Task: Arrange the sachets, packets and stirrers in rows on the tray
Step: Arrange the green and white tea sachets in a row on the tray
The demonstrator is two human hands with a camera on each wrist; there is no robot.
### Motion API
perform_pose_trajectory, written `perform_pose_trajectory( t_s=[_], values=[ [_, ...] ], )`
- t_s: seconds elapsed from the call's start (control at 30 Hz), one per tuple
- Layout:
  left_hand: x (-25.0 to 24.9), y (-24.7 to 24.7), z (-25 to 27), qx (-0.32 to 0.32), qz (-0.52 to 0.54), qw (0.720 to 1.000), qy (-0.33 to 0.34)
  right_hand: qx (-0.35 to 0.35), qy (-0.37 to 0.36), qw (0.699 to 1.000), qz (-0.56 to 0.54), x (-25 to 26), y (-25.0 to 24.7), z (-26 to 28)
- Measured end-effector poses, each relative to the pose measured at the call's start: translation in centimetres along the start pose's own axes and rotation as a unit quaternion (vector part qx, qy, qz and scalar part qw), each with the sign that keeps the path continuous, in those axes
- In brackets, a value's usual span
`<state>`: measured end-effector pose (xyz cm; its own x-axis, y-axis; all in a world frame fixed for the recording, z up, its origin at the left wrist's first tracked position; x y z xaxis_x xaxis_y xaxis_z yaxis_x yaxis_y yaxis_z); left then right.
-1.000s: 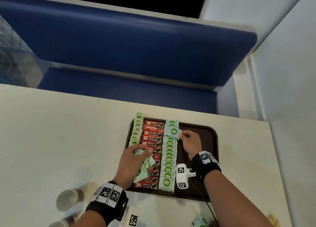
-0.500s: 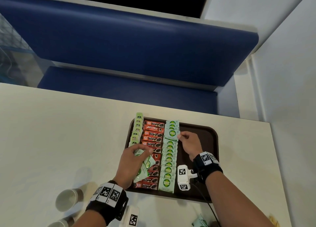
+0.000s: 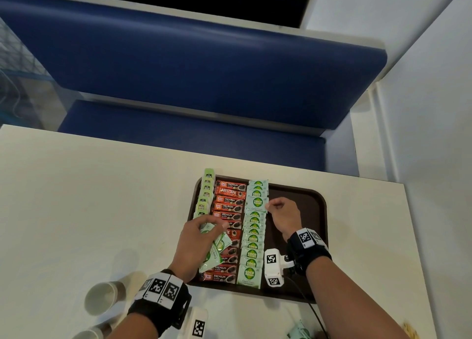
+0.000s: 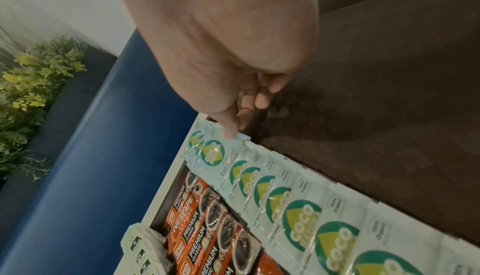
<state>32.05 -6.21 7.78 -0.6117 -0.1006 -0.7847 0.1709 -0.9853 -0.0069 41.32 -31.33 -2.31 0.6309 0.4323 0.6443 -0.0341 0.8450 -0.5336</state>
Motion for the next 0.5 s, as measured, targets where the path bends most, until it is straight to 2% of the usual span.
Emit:
perform_pose_trajectory(
  t_s=[0.2,0.5],
  values=[
    [0.5,-0.3,-0.2,-0.004,-0.022,1.000,0.002,0.001,0.002,1.000,-0.007,0.3,0.0,0.3],
    [0.0,-0.1,0.4,0.000,0.013,1.000,-0.012,0.000,0.010,1.000,-0.020,0.8,-0.4,1.2]
  ],
)
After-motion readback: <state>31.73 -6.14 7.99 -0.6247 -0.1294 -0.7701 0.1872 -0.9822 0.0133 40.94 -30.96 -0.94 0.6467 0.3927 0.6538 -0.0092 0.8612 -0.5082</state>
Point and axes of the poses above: each hand's wrist, its own z-axis away from the middle knuckle, its own y-axis out of the palm, x = y × z, the point moved 3 cm from there along -z, towards the middle knuckle, and after that the axes turned 1 degree about y, right-handed, at the moved point
